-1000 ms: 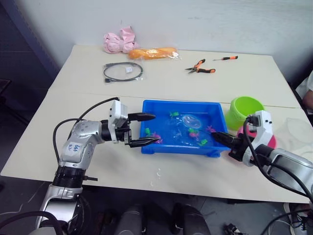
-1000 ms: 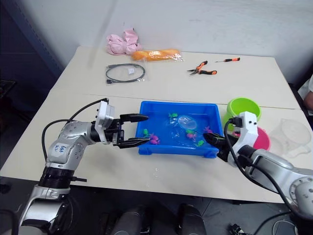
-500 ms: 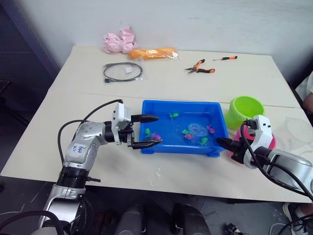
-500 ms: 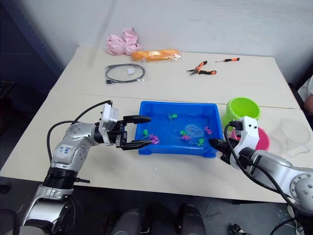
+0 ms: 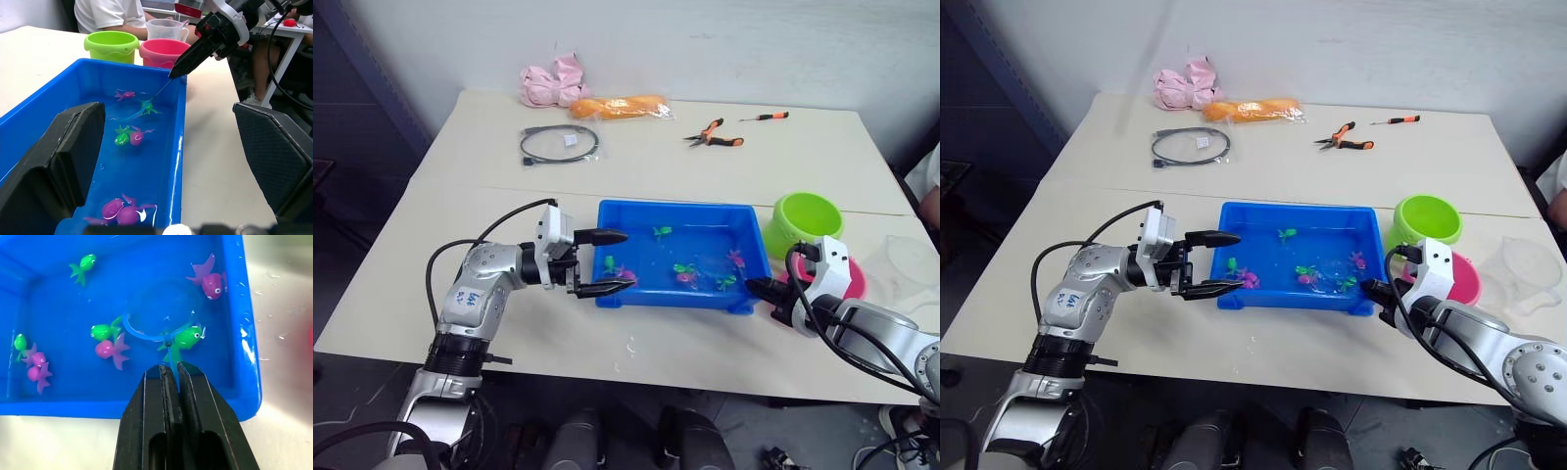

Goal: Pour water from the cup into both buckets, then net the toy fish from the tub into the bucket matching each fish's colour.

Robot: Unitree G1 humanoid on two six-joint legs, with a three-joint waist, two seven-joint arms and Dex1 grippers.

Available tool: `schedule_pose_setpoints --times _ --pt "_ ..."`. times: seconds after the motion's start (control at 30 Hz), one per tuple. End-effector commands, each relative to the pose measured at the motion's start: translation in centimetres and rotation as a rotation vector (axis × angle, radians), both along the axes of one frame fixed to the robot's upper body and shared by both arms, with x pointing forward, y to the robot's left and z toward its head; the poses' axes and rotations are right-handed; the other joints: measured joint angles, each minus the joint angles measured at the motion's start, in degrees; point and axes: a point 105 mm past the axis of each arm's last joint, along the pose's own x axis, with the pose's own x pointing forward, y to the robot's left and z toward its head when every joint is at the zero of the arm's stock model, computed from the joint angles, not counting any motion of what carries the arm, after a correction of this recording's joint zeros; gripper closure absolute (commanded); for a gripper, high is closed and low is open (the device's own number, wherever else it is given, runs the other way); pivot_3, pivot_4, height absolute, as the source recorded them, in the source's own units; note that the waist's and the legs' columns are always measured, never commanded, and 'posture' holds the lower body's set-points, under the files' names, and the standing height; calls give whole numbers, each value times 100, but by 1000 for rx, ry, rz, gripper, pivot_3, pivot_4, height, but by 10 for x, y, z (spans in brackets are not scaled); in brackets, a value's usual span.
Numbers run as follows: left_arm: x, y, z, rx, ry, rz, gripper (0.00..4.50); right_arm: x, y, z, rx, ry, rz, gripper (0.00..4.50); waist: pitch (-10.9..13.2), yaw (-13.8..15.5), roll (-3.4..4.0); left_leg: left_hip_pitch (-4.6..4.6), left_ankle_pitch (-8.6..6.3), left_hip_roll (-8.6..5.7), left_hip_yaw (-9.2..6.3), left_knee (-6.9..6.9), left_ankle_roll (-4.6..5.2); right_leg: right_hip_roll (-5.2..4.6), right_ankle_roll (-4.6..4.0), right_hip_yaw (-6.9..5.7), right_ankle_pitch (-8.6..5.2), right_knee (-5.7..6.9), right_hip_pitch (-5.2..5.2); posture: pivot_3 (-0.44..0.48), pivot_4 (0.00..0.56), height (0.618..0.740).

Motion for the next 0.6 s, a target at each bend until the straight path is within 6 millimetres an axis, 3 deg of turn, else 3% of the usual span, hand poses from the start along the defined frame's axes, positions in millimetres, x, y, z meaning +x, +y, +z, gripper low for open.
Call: schedule_pose_setpoints --times 0.03,0.37,0.47,0.6 --pt "-4 0 6 -3 -33 3 33 1 -4 4 -11 -10 -15 4500 0 -3 0 0 0 0 0 0 0 0 0 0 0 0 0 0 150 740" --pt "-5 0 8 5 -42 12 33 -1 0 2 -12 1 -26 4500 0 -1 0 0 0 1 0 0 0 -1 0 1 0 0 0 0 150 740" --pt "-6 -3 8 2 -42 11 33 6 -9 6 -96 -40 -46 4500 0 -3 0 0 0 1 0 0 0 -1 0 1 0 0 0 0 150 740" --pt "-9 -4 9 2 -35 3 33 6 -1 7 -296 -121 69 4500 1 -2 2 -1 0 0 1 0 0 -1 0 2 0 1 -2 0 150 740"
